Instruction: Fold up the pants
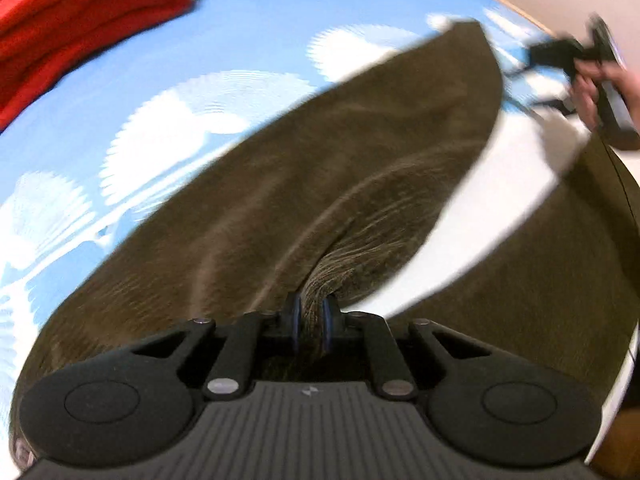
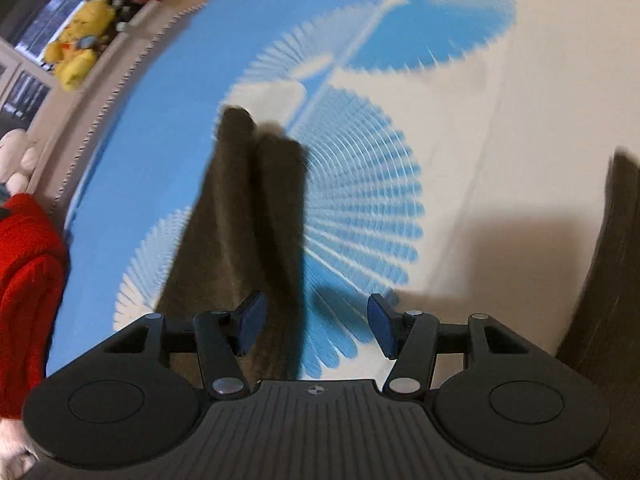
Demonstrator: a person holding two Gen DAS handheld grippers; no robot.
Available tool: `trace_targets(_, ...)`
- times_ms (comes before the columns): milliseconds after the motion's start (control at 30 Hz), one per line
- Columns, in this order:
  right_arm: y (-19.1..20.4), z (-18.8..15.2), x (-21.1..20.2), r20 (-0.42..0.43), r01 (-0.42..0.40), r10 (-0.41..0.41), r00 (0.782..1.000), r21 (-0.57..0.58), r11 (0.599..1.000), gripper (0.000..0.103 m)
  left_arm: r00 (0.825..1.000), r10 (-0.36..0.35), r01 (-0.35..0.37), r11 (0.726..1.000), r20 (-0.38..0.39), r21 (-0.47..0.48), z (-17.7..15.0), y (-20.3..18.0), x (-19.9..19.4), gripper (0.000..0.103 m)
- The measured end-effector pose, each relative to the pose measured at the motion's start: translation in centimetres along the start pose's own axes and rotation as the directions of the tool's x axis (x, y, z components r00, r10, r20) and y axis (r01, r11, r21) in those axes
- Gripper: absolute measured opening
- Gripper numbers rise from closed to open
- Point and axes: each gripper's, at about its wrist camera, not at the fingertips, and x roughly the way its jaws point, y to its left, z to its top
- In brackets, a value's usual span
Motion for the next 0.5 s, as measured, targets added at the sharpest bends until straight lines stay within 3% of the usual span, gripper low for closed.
trace_targets(67,0.3,-0.1,0.8,0.017,-0.005,0.005,1.0,0.012,1.0,0.058,0.999,0.047,-0.047,0.998,-0.014,-0.035,-0.2,0.5,-0.2,0.012)
trace_targets(200,0.1,1.1,2.3,0.106,-0.041,0.04,0.994,0.011,0.999,0.058,0.999,0.025,-0.025,1.0,-0.033,-0.006,-0.7,0.2,0.0,0.012)
trace_targets(300,1.0,2.1,3.5,0.111,-0.078,0.082,0.99,-0.045,0.996,0.057,0.998,0.024,-0.023,0.999,-0.05,0.034,-1.0,-0.6,0.4,0.012)
trace_targets(333,1.4,2.1,3.8,0.112,-0.073,0.082,0.99,-0.081,0.994,0.052,0.998,0.028,-0.026,0.999,-0.056,0.04,-1.0,-0.8,0.7,0.012)
trace_targets(433,2.4,2.3,4.3,0.094,-0.058,0.077,0.993,-0.189,0.98,0.002,0.997,0.036,-0.033,0.998,-0.064,0.045,-1.1,-0.5,1.4,0.012)
trace_targets(500,2.5,2.8,3.4,0.112,-0.064,0.086,0.99,-0.191,0.98,0.002,0.998,0.03,-0.027,0.999,-0.06,0.044,-1.1,-0.5,1.4,0.012)
